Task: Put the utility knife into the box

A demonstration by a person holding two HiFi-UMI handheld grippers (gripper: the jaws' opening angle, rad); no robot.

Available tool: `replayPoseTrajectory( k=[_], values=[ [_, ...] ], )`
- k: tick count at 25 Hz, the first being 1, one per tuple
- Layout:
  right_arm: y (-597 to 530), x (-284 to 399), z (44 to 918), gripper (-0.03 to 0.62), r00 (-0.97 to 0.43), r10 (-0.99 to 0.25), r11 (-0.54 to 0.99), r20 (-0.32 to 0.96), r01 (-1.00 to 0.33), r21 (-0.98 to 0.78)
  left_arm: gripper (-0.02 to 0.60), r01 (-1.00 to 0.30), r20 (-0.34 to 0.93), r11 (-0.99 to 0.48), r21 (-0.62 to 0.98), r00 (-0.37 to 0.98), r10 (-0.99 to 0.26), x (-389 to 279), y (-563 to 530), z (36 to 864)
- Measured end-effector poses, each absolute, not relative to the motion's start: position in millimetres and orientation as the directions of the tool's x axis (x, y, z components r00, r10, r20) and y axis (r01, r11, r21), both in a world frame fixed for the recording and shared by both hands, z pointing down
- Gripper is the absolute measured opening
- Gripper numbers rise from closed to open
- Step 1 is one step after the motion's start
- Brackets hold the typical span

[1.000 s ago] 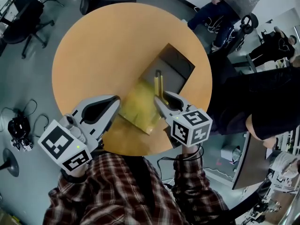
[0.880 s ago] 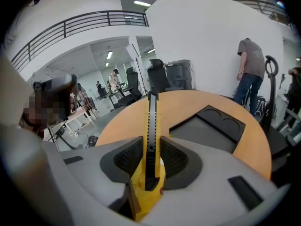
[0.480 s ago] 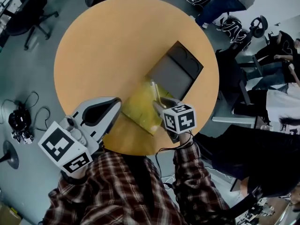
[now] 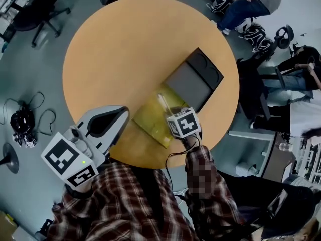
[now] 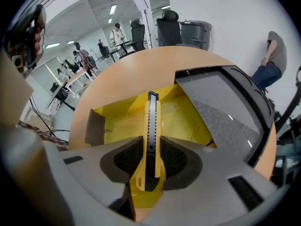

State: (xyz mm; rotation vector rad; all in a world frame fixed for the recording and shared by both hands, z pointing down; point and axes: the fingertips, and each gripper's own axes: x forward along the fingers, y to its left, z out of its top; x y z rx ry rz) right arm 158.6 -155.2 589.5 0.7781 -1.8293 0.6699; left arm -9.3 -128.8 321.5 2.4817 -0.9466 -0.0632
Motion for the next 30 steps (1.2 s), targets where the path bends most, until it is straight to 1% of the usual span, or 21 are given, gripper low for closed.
replayPoseTrajectory(
  k=[7, 14, 17, 25, 30],
  values=[
    [-154, 154, 610, 0.124, -0.239, -0.140, 0.692, 0.961, -0.718, -0.078, 0.011, -0.636, 0.124, -0.628, 0.449, 0.740, -0.661, -15, -129, 320],
    [-152, 155, 620, 0.124, -0.226, -0.122, 0.710, 0.966, -0.700, -0.075, 0.011, -0.646, 0.121, -0.622, 0.442, 0.730, -0.673, -14, -132, 319],
    [-146, 153, 622, 0.124, -0.236, -0.092, 0.704, 0.967, -0.702, -0.105, 0.011, -0.645, 0.117, -0.626, 0.438, 0.732, -0.671, -13, -131, 316],
    [-156, 148, 606, 0.126, -0.276, -0.172, 0.702, 0.946, -0.708, -0.080, 0.011, -0.633, 0.106, -0.642, 0.432, 0.743, -0.661, -14, -130, 311],
    [-158, 142, 583, 0.126, -0.333, -0.228, 0.659, 0.915, -0.744, -0.107, 0.011, -0.617, 0.091, -0.661, 0.427, 0.757, -0.647, -16, -126, 305]
  ],
)
